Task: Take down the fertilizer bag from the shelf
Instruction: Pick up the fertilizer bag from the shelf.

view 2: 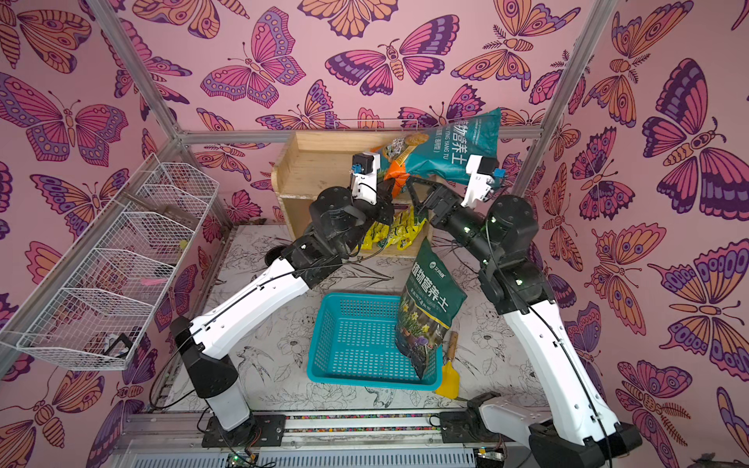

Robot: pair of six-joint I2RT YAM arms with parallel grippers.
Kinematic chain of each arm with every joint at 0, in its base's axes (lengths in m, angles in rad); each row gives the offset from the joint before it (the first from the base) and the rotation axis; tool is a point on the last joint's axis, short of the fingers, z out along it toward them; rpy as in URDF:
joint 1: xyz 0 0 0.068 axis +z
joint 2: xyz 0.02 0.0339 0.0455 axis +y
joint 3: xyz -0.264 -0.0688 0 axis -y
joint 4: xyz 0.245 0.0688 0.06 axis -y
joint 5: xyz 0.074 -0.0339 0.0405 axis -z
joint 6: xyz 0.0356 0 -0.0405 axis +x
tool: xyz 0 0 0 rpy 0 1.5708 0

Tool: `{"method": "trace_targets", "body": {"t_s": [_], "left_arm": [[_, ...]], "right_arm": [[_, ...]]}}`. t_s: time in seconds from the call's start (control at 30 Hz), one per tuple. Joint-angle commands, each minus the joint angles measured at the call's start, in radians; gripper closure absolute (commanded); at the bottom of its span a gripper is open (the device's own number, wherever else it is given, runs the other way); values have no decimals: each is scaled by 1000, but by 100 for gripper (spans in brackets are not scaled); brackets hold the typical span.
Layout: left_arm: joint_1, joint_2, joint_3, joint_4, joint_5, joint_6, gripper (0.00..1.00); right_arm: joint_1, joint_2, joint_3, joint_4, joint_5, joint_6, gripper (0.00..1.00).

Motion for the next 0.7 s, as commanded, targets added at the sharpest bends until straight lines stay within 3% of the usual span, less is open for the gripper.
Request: {"method": "trace_targets", "body": {"t_s": [0.0, 0.33, 0.53, 0.6, 0.67], "left_arm": [[-28, -73, -26, 122, -4, 1, 100], [-55, -128, -149, 172, -24, 6, 100], [-56, -145, -181, 177, -23, 5, 100], [-56, -156, -196, 183, -23, 3, 100], [-56, -166, -217, 190, -25, 3, 100]], "right_arm": [[45, 39, 45, 33, 94, -23, 1], [101, 80, 32, 161, 407, -61, 1], [127, 155, 81, 219, 512, -71, 1], [136, 171, 84, 236, 551, -72, 8], [141, 187, 87, 264, 553, -78, 29]]}}
